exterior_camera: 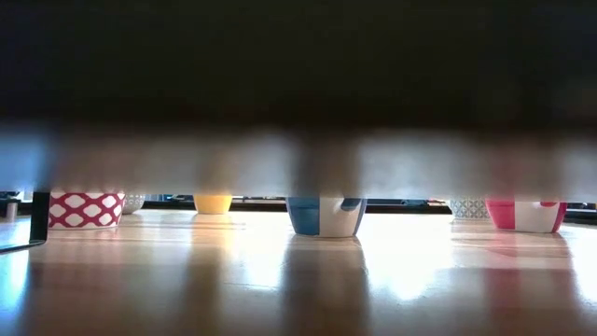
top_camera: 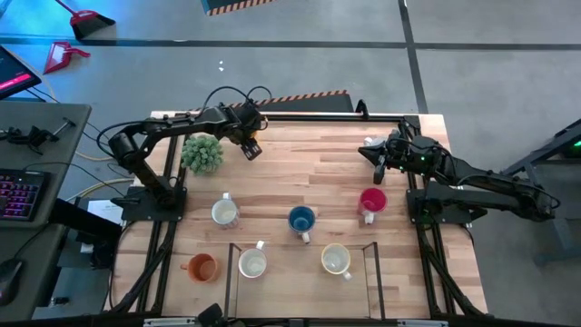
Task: Place coffee mugs
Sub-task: Put the orange mug on the shelf
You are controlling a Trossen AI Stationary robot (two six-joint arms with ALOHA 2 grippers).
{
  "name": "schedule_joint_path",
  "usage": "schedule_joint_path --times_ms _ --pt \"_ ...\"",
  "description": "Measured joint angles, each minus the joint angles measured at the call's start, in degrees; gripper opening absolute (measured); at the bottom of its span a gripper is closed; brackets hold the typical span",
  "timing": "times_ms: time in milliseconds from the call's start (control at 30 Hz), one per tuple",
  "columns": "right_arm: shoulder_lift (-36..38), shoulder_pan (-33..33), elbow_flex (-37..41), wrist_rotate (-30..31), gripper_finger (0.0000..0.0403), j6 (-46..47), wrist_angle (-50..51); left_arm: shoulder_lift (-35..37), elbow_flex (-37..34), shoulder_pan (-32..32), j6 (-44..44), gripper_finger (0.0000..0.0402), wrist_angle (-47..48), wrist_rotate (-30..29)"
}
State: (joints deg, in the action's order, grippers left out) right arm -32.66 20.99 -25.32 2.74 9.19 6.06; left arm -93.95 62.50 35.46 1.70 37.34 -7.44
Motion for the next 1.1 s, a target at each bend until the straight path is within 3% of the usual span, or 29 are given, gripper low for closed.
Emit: schedule_joint_path --times_ms 267,533,733,1100 --pt "0.0 0.0 0.0 0.0 0.0012 0.0 1.73 0.07 0.0 0.01 -3.04 0.0013 -0.45 2.87" --pt "0.01 -0.01 0.0 -0.01 0.0012 -0.13 1.93 0.04 2.42 -0.94 -5.16 0.0005 -1.32 7.65" --pt "0.02 -0.02 0.0 -1.48 0.0012 -0.17 1.93 0.24 5.79 -1.39 -5.02 0.0004 4.43 11.84" --pt "0.01 -0.02 0.0 -2.61 0.0012 -0.19 2.24 0.52 5.81 -1.83 -1.74 0.0004 6.53 10.23"
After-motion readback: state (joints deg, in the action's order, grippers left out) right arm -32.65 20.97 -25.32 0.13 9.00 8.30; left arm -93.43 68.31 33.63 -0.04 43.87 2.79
